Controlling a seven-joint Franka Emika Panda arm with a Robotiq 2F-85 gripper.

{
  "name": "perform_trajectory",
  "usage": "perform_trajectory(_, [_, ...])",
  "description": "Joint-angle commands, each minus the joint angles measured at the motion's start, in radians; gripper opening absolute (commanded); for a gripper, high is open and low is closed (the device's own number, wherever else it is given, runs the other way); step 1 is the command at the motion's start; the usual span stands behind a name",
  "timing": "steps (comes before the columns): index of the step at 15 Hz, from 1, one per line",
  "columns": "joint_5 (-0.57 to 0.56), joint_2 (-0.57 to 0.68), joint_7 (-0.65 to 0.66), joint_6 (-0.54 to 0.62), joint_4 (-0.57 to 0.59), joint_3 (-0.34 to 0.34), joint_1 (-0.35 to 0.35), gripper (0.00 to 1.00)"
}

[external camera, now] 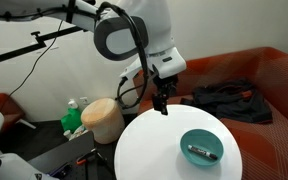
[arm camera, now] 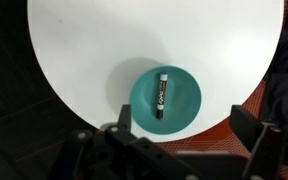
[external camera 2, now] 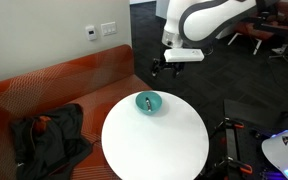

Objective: Pick the marker from the bowl and put it on the table, then move the bowl to the left

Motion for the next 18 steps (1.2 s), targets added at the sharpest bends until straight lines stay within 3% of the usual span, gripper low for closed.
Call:
perform_trajectory(1, [-0.031,0.017,0.032,0.019,0.002,-0.013,0.013,1.0])
perform_trajectory(18, [-0.003,0.261,0.018,0.178,0.048,-0.06,0.017,1.0])
